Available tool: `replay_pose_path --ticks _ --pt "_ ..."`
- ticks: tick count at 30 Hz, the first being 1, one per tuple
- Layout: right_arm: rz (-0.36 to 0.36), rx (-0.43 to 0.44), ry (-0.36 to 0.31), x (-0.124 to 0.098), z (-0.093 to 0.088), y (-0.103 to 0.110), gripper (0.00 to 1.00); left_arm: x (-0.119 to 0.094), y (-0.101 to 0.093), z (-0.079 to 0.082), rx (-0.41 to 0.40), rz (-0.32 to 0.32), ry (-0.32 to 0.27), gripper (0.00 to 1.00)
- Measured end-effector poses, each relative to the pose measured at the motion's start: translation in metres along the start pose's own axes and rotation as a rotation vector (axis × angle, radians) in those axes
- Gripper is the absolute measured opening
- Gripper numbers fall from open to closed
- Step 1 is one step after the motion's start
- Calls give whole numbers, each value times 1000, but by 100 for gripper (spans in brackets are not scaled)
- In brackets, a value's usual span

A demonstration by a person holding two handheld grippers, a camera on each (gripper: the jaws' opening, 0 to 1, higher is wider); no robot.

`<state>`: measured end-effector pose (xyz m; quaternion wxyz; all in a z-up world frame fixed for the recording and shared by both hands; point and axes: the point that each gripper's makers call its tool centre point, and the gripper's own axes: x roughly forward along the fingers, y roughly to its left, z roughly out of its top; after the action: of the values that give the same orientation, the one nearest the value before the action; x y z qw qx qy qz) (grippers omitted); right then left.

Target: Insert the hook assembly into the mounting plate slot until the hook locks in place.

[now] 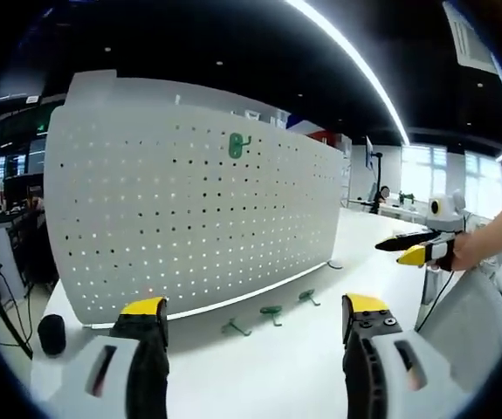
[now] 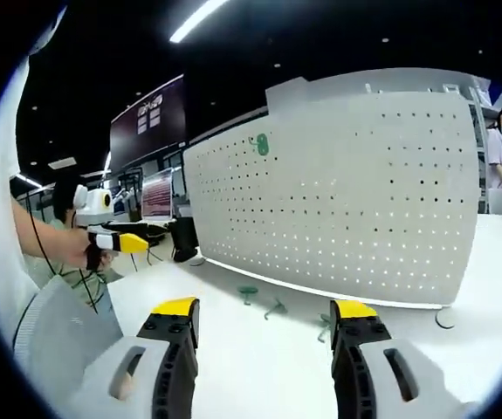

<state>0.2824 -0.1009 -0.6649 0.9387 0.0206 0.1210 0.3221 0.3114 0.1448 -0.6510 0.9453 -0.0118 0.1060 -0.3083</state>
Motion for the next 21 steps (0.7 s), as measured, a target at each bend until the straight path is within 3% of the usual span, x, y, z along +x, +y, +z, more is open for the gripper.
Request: replay_pose_path --ticks 8,21 --pt "-25 4 108 -2 -22 -8 59 0 -4 -12 -21 -1 29 83" --pt "-27 23 143 -2 -31 -8 59 1 -3 -21 -30 -1 56 83"
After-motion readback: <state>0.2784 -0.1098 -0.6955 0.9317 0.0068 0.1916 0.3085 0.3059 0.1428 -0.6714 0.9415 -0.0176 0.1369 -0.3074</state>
